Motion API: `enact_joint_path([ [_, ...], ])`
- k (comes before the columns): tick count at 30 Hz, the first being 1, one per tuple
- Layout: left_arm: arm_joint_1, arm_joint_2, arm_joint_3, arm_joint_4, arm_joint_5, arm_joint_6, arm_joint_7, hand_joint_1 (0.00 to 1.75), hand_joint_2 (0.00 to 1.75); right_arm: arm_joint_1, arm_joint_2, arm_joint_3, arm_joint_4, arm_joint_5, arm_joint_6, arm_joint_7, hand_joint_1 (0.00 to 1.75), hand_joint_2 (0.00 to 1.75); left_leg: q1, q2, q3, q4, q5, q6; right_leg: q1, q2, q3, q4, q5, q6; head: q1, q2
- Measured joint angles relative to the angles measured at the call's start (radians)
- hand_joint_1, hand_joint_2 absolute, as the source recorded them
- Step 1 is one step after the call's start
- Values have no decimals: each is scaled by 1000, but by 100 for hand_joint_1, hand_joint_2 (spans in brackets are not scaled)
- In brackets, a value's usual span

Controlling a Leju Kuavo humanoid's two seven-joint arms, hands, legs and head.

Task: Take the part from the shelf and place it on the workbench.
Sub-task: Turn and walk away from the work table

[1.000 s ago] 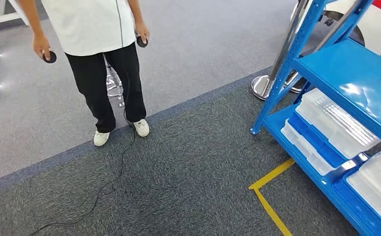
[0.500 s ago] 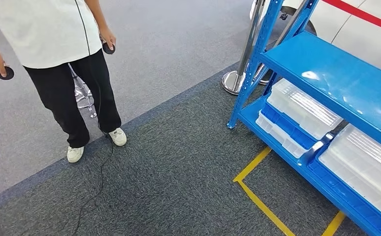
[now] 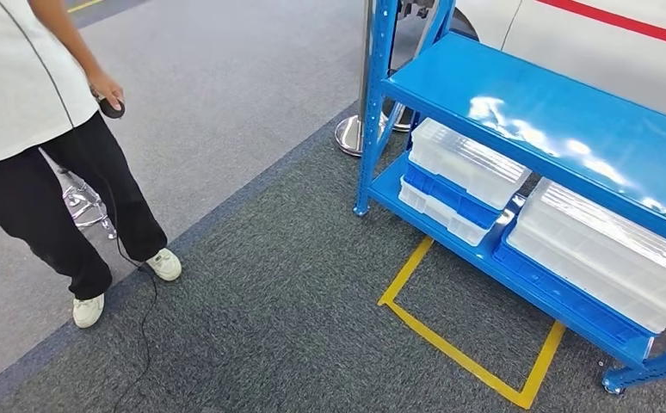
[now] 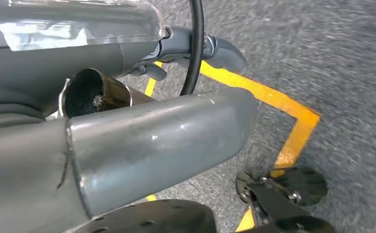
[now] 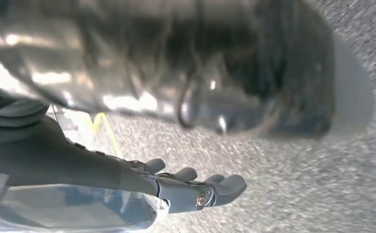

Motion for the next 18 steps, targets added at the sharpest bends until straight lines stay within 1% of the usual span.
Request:
enact_joint_path([
  [1,2,0,1,0,0,0,0,0,0,-1,0,0,0,1,0,0,0,0,1,-22,-30,65,-35,-2,-1,12,-1,0,0,-3,0,0],
  [2,4,0,2,0,0,0,0,0,0,-2,0,0,0,1,0,0,0,0,1,-32,-63,133,-63,-3,0,26,-1,1,1,-5,0,0],
  [3,7,0,3,0,0,0,1,0,0,-2,0,0,0,1,0,0,0,0,2,-35,-89,183,-76,-3,0,40,-1,3,0,-6,0,0],
  [4,8,0,3,0,0,0,2,0,0,-2,0,0,0,1,0,-1,0,0,2,-37,-100,197,-66,-3,0,56,-1,5,0,-6,0,0],
  [5,9,0,4,0,-1,0,2,0,0,-2,0,-1,0,1,0,-2,0,0,3,-39,-93,171,-36,-2,0,72,0,8,-2,-5,0,0],
  [6,9,0,4,0,-1,-1,1,0,0,-1,0,-1,0,1,0,-2,0,0,5,-49,-70,112,7,0,-1,87,0,11,-4,-3,0,0],
  [7,9,0,4,0,-2,-2,0,0,0,-1,0,-1,0,1,0,-3,0,0,7,-75,-44,44,42,3,-2,101,-1,15,-6,-1,0,0],
  [8,10,1,4,0,-2,-3,-1,0,0,-2,1,-1,0,1,0,-4,0,0,9,-104,-21,-15,66,6,-1,113,-4,20,-8,4,0,0],
  [9,10,1,5,0,-2,-4,-1,0,0,-3,1,-2,0,2,0,-6,0,0,10,-128,-8,-51,76,7,-2,124,-10,24,-8,10,0,0],
  [10,9,1,5,0,-3,-4,-2,0,0,-2,2,-2,0,2,0,-7,0,0,10,-141,-4,-65,75,10,-4,136,-16,26,-7,17,0,0],
  [11,8,2,5,0,-3,-5,-2,0,0,-2,2,-4,0,2,-1,-8,0,0,8,-136,-3,-71,75,12,-6,149,-21,25,-4,25,0,0],
  [12,7,1,6,0,-3,-5,-2,0,0,0,1,-6,0,2,-1,-9,0,0,9,-122,-1,-74,79,17,-9,153,-24,24,-2,32,0,0],
  [13,6,1,6,0,-3,-5,-3,0,0,2,1,-7,0,2,-1,-9,0,0,10,-108,1,-81,82,24,-8,139,-28,30,-6,37,1,0],
  [14,6,1,6,0,-3,-6,-4,0,0,2,1,-8,0,2,-1,-9,0,0,12,-94,4,-88,86,31,-7,113,-39,51,-21,41,3,0],
  [15,6,1,7,0,-2,-7,-6,0,0,1,1,-9,0,2,-1,-9,0,0,13,-79,5,-93,89,37,-6,80,-58,92,-45,45,5,0],
  [16,7,1,8,0,-1,-10,-8,0,0,-1,2,-10,0,2,-1,-9,0,0,11,-64,6,-95,88,40,-5,51,-88,152,-77,49,7,0],
  [17,8,1,10,0,0,-13,-10,0,0,-2,2,-10,0,2,-1,-9,0,0,10,-48,6,-94,88,42,-6,37,-121,219,-106,52,8,0],
  [18,9,1,12,0,1,-15,-11,0,0,-3,2,-11,0,2,-1,-9,0,0,8,-32,6,-94,86,42,-8,31,-148,272,-123,55,8,0],
])
